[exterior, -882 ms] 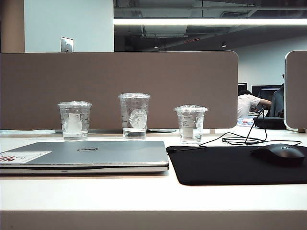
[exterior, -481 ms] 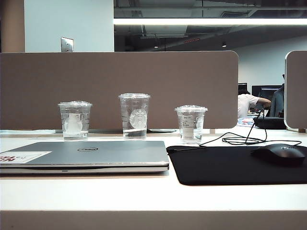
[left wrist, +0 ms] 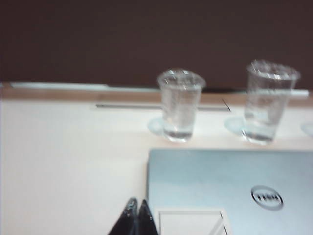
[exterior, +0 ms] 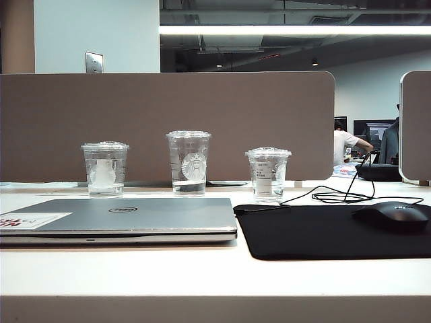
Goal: Pick up the coffee cup on the left and place it on the left side of the laptop.
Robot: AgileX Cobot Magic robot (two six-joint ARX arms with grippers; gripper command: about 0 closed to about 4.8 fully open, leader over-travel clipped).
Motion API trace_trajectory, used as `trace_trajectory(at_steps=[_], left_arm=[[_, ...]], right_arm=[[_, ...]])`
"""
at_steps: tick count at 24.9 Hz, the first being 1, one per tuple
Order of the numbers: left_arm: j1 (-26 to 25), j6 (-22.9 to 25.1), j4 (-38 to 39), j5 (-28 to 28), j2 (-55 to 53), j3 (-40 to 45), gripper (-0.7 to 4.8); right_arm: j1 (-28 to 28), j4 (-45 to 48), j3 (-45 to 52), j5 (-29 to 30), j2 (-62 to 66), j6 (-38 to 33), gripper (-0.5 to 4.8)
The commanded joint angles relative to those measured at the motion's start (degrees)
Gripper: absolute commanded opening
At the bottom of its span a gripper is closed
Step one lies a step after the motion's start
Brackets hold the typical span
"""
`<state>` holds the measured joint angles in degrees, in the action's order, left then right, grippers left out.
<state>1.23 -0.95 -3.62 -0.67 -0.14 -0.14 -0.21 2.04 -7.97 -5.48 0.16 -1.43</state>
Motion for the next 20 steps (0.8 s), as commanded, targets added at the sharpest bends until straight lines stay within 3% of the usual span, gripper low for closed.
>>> trace_trajectory(at_steps=[1,5,13,20], left_arm=[[0.0,0.0,-3.8,-0.4,0.0,-0.4,-0.05],[0.0,-2.4,-4.3,-0.4,0.0,-1.2,-0.04],[0.0,-2.5,-3.7,-0.4,-0.2,-3.5,-0.05],[0.0,-2.5,-2.4,-0.4,-7.9,-8.5,-0.05]], right_arm=[[0.0,0.6,-3.1,2.7,1.2,0.1,-0.04],[0.0,0.8,-6.8,6.1,4.5,0.1,-0.04],[0.1,3.0,-12.8,13.9,14.3,0.1,-0.04],[0.7,5.6,-19.5,20.8,24.8,0.1,-0.04]])
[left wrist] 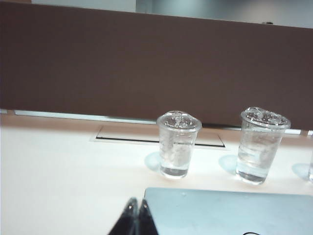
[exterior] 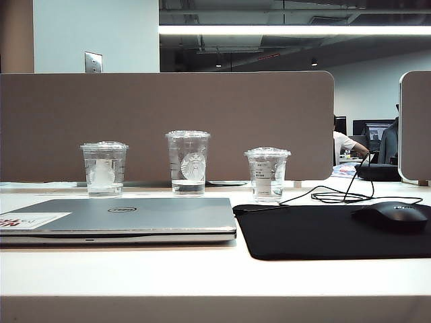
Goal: Pick up the coffee cup on the left and place it on the left side of the laptop.
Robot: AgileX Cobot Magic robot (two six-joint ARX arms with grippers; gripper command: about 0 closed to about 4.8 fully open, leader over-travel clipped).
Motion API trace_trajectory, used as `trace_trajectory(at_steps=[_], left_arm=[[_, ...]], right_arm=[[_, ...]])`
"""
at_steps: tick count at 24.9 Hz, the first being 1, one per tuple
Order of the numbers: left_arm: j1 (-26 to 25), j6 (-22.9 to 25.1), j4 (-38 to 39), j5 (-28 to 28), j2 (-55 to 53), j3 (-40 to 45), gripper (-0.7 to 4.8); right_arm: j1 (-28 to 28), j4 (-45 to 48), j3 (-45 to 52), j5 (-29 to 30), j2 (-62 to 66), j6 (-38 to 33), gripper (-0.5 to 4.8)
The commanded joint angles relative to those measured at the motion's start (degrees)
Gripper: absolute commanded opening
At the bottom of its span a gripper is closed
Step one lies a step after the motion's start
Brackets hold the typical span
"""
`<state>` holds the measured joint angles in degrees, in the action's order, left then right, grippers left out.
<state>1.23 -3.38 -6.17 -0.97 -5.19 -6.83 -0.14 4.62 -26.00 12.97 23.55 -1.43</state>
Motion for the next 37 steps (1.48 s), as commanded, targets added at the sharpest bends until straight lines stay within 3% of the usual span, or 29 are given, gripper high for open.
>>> trace_trajectory(at_steps=[1,5,7,12,16,20,27,29,30,31,32,37], left_arm=[[0.0,-0.1,0.1,-0.1,-6.2,-3.4,-0.04],[0.0,-0.1,-0.4,2.8,-13.0,-7.1,-0.05],[0.0,-0.1,-4.0,7.4,-17.9,-9.5,-0.05],[0.0,-0.1,-11.8,12.9,-23.6,-10.2,-0.05],[0.0,-0.1,-15.3,12.7,-26.9,-10.2,-0.05],[0.0,-0.1,-18.7,8.7,-30.6,-10.2,-0.05],[0.4,-0.1,-20.1,7.1,-39.2,-12.1,0.07],[1.2,-0.1,-20.1,5.9,-42.3,-13.2,0.69],[2.3,-0.1,-20.1,5.6,-46.0,-14.6,2.12],[4.0,-0.1,-20.8,4.4,-49.5,-16.0,4.24],[5.1,-0.1,-21.7,2.6,-51.7,-16.7,4.79],[8.1,-0.5,-28.7,-0.5,-61.2,-19.4,4.79]], right_arm=[[2.1,3.1,-3.1,2.4,3.2,0.1,-0.04],[6.9,3.3,-5.6,2.2,6.8,0.2,-0.04],[11.6,3.6,-6.6,1.3,9.1,0.1,-0.04],[21.1,4.1,-7.2,-5.6,11.8,0.1,-0.04],[27.2,4.2,-7.2,-9.1,13.2,0.2,-0.04],[33.4,4.1,-7.2,-10.8,15.3,0.2,-0.04],[38.4,3.9,-7.2,-11.6,18.2,0.2,-0.04],[38.8,4.0,-7.2,-11.6,18.5,0.2,-0.04],[39.3,4.0,-7.2,-11.7,18.7,0.2,-0.04],[39.3,4.0,-7.2,-11.8,18.8,0.2,-0.04],[39.2,4.0,-7.2,-11.8,18.8,0.2,-0.04],[39.3,3.7,-7.2,-11.8,18.9,0.2,-0.04]])
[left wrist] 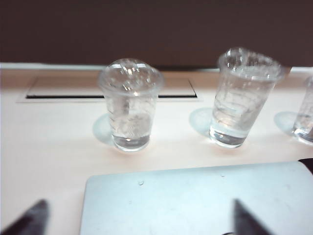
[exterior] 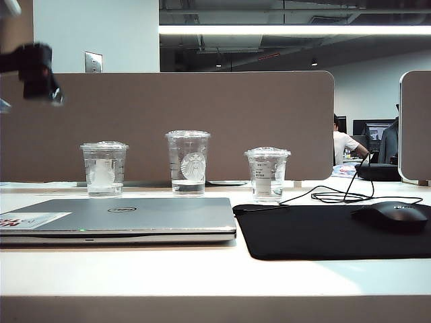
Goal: Pick up the coffee cup on the left and place it on the left side of the laptop.
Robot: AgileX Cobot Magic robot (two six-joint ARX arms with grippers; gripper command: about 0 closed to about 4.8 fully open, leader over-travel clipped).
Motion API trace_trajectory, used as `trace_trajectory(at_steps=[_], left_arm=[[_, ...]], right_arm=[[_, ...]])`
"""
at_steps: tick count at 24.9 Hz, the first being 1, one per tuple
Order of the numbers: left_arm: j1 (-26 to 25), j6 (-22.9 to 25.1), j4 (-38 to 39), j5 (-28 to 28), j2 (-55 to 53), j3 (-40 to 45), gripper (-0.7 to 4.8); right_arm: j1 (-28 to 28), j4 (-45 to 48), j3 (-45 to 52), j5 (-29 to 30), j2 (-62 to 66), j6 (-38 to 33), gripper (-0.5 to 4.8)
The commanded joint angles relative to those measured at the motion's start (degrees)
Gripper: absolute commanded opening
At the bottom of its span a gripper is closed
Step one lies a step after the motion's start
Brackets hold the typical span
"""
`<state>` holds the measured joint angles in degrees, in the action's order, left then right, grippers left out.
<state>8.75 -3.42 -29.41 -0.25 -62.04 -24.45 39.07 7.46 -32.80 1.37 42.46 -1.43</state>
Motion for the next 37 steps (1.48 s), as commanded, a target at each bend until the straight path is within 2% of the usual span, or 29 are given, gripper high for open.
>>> trace_trajectory(at_steps=[1,8,15,19,27,32,37], left_arm=[[1.0,-1.2,-6.6,-1.3,-6.1,-2.4,4.79],[2.6,-2.8,-13.6,-3.6,-21.3,-9.1,4.79],[2.6,-3.2,-16.2,-3.7,-36.0,-18.9,4.79],[2.6,-4.3,-18.8,-6.2,-43.3,-23.8,4.79],[2.6,-4.3,-23.3,-7.7,-53.0,-31.1,4.79],[2.6,-4.4,-23.5,-11.6,-56.8,-34.4,4.79],[2.6,-5.0,-24.2,-11.7,-61.0,-39.4,4.79]], right_arm=[[0.0,0.7,-0.4,-0.2,0.0,0.2,-0.04],[0.0,-1.2,-0.3,-0.2,-0.1,0.2,-0.04],[0.1,-1.2,-0.3,-0.2,0.2,0.2,-0.04],[0.0,-1.3,-0.3,-0.2,0.3,0.2,-0.04],[0.0,-1.3,-0.3,-0.1,0.2,0.2,-0.04],[0.0,-1.3,-0.3,-0.1,0.2,0.2,-0.04],[0.0,-1.2,-0.3,0.1,0.2,0.2,-0.04]])
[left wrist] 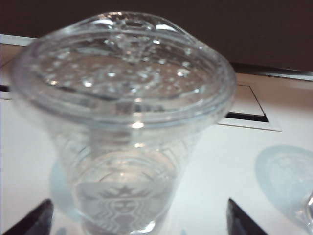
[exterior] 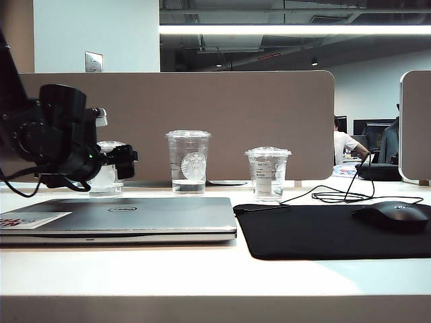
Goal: Pick up the coffee cup on the left and place it on the left side of the laptop.
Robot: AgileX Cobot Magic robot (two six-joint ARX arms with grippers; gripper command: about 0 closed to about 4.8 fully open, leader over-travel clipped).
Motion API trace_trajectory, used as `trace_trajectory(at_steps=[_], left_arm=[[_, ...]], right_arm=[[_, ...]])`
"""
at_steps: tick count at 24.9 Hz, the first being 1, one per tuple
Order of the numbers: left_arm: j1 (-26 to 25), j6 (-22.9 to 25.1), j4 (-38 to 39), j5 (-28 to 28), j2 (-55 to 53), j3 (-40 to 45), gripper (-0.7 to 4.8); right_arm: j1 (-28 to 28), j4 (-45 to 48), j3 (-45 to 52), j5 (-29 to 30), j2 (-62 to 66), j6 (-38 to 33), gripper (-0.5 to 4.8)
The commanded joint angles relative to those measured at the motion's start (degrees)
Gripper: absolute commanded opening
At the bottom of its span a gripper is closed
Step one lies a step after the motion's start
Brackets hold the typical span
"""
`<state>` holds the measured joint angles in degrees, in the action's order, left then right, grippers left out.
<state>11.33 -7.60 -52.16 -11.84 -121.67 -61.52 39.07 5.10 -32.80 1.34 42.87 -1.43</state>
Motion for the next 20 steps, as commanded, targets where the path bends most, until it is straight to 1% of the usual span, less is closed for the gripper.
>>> trace_trajectory(at_steps=[1,3,8,20], left_arm=[[0.1,-0.9,-1.4,-0.2,-1.7,-2.8,4.79],[0.1,-1.0,-1.6,-1.0,-2.2,-3.7,4.79],[0.0,-1.0,-1.9,-5.0,-2.5,-4.1,4.79],[-0.1,-0.3,-2.0,-4.9,-3.1,-4.1,4.79]], right_arm=[[0.0,1.1,-0.3,0.1,-0.2,0.2,-0.04],[0.0,1.1,-0.3,0.1,-0.2,0.2,-0.04],[0.0,1.1,-0.3,0.1,-0.2,0.2,-0.04],[0.0,1.1,-0.3,0.3,-0.2,0.2,-0.04]])
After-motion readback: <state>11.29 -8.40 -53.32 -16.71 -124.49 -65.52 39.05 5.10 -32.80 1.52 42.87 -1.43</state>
